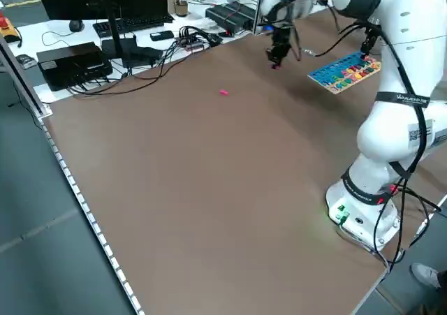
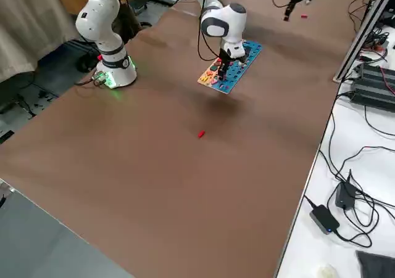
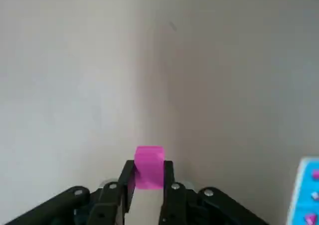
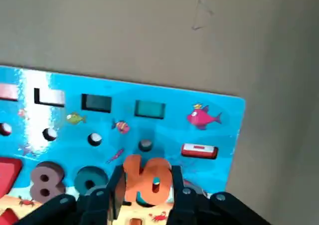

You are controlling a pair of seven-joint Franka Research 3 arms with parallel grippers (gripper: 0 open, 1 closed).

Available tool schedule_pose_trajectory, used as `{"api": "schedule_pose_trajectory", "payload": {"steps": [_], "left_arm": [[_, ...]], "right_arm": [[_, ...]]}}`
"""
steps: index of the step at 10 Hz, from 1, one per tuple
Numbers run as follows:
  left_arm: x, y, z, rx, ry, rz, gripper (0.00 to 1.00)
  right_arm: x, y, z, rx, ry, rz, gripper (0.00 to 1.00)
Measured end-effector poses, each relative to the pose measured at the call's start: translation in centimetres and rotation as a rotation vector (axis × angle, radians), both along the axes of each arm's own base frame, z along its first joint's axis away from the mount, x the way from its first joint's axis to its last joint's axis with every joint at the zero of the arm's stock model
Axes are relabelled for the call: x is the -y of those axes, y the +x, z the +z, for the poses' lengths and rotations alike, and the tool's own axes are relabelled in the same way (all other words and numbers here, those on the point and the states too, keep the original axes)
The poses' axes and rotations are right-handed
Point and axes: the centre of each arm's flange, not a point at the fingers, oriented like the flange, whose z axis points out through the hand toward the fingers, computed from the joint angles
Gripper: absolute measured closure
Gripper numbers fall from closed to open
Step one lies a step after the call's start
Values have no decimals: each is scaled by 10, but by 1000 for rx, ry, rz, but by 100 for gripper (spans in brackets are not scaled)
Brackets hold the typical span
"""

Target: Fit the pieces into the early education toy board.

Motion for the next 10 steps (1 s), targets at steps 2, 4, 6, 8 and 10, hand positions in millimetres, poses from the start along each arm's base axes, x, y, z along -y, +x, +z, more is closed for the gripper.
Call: {"api": "schedule_pose_trajectory", "payload": {"steps": [2, 4, 6, 8, 10], "left_arm": [[48, -50, -7, -36, 10, -6, 74], [77, -92, -22, -51, -8, -7, 74], [103, -129, -37, -44, -27, -4, 74], [130, -154, -39, -24, -39, -2, 74], [147, -171, -40, -21, -40, -15, 74]], "right_arm": [[-4, -4, -1, -3, -2, 4, 59], [-4, -11, -7, -16, -9, 3, 59], [-3, -16, -10, -20, -12, 5, 59], [-7, -21, -12, -22, -13, 16, 59], [-10, -24, -13, -24, -14, 24, 59]]}}
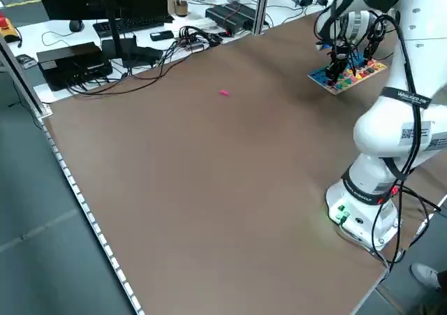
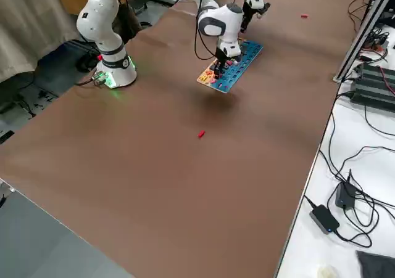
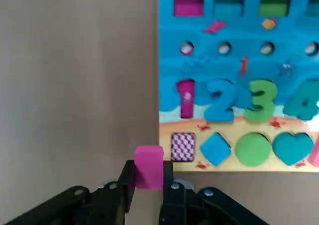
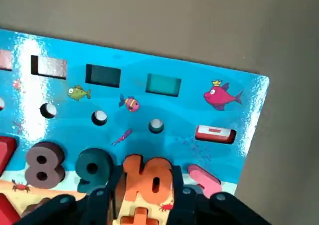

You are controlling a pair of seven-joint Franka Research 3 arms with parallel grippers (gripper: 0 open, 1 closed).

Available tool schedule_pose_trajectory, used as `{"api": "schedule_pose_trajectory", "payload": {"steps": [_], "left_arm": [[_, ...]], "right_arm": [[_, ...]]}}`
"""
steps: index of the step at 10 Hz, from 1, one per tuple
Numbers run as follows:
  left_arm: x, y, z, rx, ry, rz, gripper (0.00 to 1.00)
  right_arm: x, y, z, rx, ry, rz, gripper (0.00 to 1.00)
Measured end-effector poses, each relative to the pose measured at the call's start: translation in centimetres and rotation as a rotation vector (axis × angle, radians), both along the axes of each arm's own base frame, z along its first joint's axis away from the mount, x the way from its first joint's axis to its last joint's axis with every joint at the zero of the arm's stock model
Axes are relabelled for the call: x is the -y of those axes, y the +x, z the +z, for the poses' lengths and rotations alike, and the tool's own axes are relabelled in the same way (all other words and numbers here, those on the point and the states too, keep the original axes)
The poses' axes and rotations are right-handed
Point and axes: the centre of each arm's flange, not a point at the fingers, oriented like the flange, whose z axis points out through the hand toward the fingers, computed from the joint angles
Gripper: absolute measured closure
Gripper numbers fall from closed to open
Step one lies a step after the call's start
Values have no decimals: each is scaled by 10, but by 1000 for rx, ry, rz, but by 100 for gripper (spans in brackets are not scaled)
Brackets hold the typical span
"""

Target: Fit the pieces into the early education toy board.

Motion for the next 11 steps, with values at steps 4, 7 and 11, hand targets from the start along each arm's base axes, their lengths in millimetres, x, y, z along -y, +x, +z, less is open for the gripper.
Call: {"api": "schedule_pose_trajectory", "payload": {"steps": [4, 7, 11], "left_arm": [[12, -12, -19, 25, -9, -40, 74], [13, -11, -29, 33, -8, -54, 74], [17, -7, -25, 42, -19, -51, 74]], "right_arm": [[0, -1, 0, 1, 0, 1, 59], [0, -1, 0, 2, 1, 0, 57], [1, 1, 10, 7, -1, -3, 36]]}}
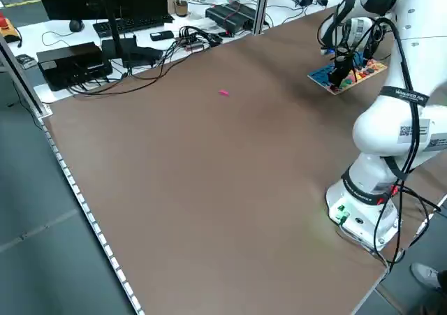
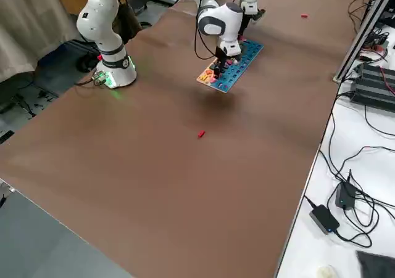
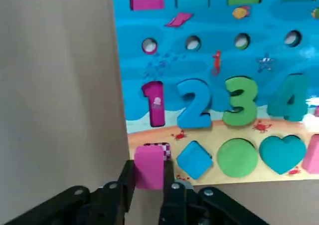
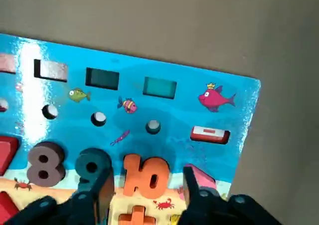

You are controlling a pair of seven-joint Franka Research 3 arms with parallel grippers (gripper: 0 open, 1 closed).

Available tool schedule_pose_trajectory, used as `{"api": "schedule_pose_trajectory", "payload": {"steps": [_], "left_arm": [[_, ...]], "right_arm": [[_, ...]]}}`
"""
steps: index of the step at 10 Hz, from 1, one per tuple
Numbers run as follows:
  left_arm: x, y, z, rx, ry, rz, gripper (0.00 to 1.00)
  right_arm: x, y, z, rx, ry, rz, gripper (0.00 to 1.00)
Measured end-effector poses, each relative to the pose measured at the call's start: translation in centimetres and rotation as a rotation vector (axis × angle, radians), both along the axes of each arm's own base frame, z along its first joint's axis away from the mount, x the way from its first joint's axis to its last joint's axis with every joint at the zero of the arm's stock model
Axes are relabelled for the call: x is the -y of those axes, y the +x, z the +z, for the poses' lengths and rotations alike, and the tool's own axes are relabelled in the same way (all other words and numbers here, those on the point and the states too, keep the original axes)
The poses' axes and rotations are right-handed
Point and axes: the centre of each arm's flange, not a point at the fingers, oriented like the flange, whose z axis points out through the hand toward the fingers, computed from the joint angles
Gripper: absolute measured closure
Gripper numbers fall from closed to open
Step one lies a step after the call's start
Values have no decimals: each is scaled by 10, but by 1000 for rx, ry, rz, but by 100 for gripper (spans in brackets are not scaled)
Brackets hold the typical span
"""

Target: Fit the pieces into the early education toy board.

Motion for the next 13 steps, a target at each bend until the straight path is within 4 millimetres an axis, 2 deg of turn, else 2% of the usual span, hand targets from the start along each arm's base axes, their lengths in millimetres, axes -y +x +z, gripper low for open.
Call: {"api": "schedule_pose_trajectory", "payload": {"steps": [1, 3, 4, 5, 10, 11, 13], "left_arm": [[1, 1, -1, -1, -1, 1, 74], [2, 2, -7, -8, 0, 2, 74], [2, 2, -8, -9, 0, 3, 74], [2, 2, -8, -10, 0, 2, 74], [4, 0, -8, -11, 1, 9, 74], [5, -3, -9, -13, 3, 7, 74], [7, -4, -9, -14, 4, 13, 74]], "right_arm": [[0, 1, 10, -6, -6, -1, 36], [6, 14, 46, -34, -34, -30, 37], [19, 29, 66, -41, -42, -66, 39], [41, 45, 78, -34, -39, -114, 41], [192, 93, 79, 46, -8, -381, 45], [226, 99, 75, 72, 2, -412, 45], [286, 103, 54, 105, 19, -415, 45]]}}
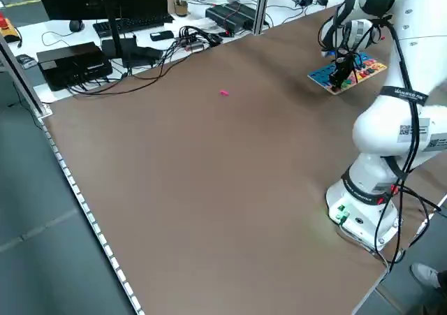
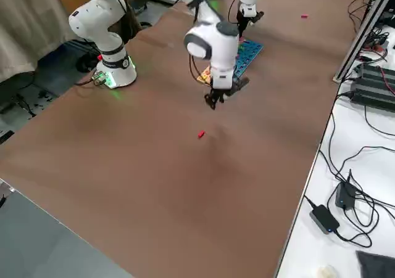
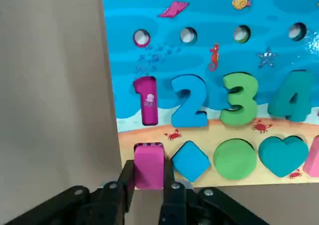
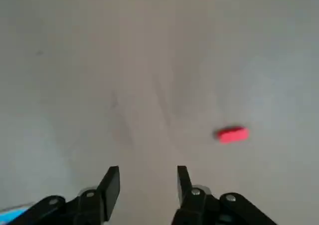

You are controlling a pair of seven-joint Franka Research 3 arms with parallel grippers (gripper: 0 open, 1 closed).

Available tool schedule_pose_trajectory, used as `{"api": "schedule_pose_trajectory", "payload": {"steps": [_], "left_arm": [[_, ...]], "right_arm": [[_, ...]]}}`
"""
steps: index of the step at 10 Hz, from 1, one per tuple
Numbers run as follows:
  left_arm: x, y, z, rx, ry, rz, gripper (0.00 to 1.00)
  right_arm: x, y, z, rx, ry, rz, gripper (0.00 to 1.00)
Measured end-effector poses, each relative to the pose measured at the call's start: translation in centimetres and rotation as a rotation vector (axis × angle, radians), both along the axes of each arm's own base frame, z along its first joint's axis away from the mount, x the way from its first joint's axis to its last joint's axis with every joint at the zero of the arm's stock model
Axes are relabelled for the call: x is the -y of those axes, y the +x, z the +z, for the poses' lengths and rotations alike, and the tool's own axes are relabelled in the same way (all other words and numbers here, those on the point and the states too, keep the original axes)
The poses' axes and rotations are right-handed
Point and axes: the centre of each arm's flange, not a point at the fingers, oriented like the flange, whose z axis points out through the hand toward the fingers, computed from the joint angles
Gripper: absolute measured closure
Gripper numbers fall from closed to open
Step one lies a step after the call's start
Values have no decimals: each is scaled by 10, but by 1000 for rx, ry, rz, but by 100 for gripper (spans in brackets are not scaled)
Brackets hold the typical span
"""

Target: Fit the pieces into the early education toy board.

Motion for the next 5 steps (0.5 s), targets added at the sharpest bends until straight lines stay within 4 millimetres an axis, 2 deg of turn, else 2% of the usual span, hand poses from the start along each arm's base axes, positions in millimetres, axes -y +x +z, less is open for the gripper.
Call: {"api": "schedule_pose_trajectory", "payload": {"steps": [1, 3, 5], "left_arm": [[0, 0, 0, 0, 0, 0, 74], [0, 0, 0, 0, 0, 1, 74], [0, 0, 0, 0, 0, 2, 74]], "right_arm": [[25, -1, -14, 11, 3, 8, 45], [62, -4, -35, 31, 5, 51, 45], [77, -7, -51, 35, 5, 103, 44]]}}
